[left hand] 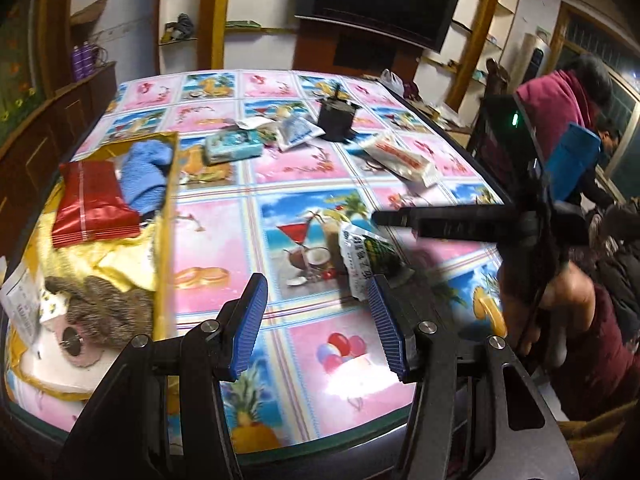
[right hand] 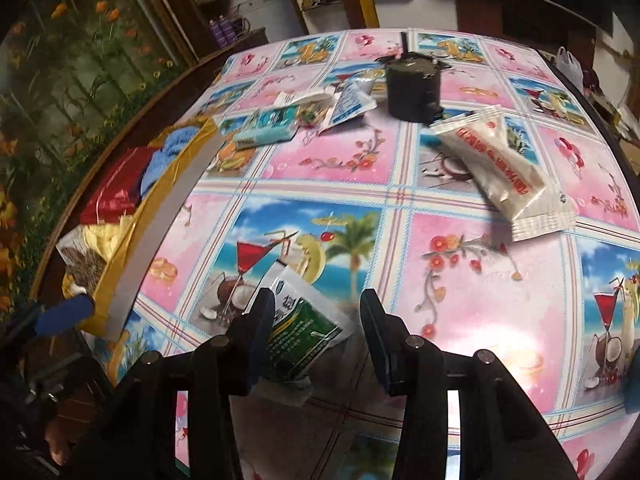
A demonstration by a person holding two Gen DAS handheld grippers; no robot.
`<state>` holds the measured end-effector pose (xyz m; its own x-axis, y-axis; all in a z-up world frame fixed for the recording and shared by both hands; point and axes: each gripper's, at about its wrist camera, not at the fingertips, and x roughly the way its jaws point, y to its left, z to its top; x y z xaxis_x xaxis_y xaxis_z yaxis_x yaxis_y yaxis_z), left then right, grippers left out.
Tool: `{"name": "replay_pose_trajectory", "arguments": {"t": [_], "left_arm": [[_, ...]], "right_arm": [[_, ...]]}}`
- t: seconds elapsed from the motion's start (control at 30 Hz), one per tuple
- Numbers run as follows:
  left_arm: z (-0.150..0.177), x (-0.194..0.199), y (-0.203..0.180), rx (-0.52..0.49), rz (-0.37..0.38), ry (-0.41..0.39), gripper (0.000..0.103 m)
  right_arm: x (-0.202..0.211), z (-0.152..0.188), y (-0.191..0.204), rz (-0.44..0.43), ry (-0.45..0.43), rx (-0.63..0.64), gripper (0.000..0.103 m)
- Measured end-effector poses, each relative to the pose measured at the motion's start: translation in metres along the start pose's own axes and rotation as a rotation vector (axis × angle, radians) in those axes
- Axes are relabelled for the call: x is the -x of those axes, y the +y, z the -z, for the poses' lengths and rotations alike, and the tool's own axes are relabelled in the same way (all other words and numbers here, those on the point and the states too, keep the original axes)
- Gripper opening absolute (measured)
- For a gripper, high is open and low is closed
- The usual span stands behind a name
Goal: Organize soft objects
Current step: 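Grasp the granule packet with the left tool while the right tool grasps the white red-print bag, then carry the granule packet with the left tool and the white bag with the right tool to the box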
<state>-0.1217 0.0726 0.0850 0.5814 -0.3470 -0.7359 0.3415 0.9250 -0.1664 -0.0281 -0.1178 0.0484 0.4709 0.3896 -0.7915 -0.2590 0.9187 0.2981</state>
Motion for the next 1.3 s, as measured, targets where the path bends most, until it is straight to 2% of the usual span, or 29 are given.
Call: {"name": "replay_pose_trajectory", "arguments": {"t": [0.03, 0.1, 0.13, 0.17, 0.23, 0.33, 0.43, 0.57, 0.7, 0.77, 0.8, 0.83, 0.87, 1.07, 1.23, 1.27, 1.3], "left_arm": [[-0.001, -0.006, -0.002, 0.000, 0.005, 0.014, 0.053], [-0.001, -0.015, -0.005, 0.015, 0.016, 0.037, 0.053], [-0.002, -0.021, -0.006, 0.029, 0.030, 0.047, 0.053], [-0.003, -0.026, -0.006, 0.040, 0.043, 0.054, 0.053], [-0.007, -0.037, -0.009, 0.058, 0.073, 0.064, 0.053], [-0.012, -0.053, -0.019, 0.036, 0.099, 0.077, 0.053], [-0.017, -0.073, -0.031, -0.006, 0.165, 0.120, 0.053], [-0.021, -0.097, -0.049, -0.082, 0.110, 0.131, 0.053], [-0.026, -0.119, -0.053, -0.102, 0.057, 0.149, 0.052], [-0.026, -0.121, -0.055, -0.113, 0.032, 0.138, 0.061], [-0.027, -0.122, -0.054, -0.113, 0.032, 0.139, 0.063], [-0.028, -0.122, -0.053, -0.106, 0.037, 0.139, 0.064], [-0.029, -0.123, -0.050, -0.095, 0.031, 0.138, 0.064], [-0.036, -0.125, -0.031, -0.021, 0.043, 0.123, 0.064], [-0.037, -0.126, -0.033, -0.040, 0.045, 0.128, 0.067], [-0.036, -0.125, -0.034, -0.050, 0.040, 0.130, 0.066], [-0.034, -0.124, -0.035, -0.055, 0.042, 0.129, 0.059]], "right_arm": [[0.006, -0.004, -0.008, 0.012, -0.024, -0.016, 0.045], [0.017, -0.018, -0.025, 0.061, -0.076, -0.035, 0.053], [0.022, -0.025, -0.033, 0.094, -0.107, -0.042, 0.061], [0.025, -0.034, -0.042, 0.139, -0.143, -0.048, 0.065], [0.025, -0.052, -0.058, 0.233, -0.181, -0.047, 0.067], [0.008, -0.076, -0.075, 0.288, -0.149, -0.026, 0.067], [-0.012, -0.087, -0.084, 0.325, -0.097, 0.003, 0.067], [-0.031, -0.087, -0.093, 0.344, -0.042, 0.017, 0.067], [-0.043, -0.079, -0.098, 0.332, -0.001, -0.003, 0.067], [-0.042, -0.075, -0.098, 0.321, -0.006, -0.014, 0.066], [-0.042, -0.074, -0.098, 0.315, -0.001, -0.017, 0.066], [-0.040, -0.072, -0.097, 0.314, 0.001, -0.014, 0.061], [-0.039, -0.070, -0.095, 0.324, 0.005, -0.006, 0.050], [-0.035, -0.061, -0.086, 0.327, 0.016, 0.008, 0.048], [-0.033, -0.057, -0.081, 0.315, 0.023, 0.019, 0.048], [-0.032, -0.055, -0.080, 0.311, 0.025, 0.018, 0.048], [-0.031, -0.054, -0.080, 0.308, 0.028, 0.016, 0.048]]}}
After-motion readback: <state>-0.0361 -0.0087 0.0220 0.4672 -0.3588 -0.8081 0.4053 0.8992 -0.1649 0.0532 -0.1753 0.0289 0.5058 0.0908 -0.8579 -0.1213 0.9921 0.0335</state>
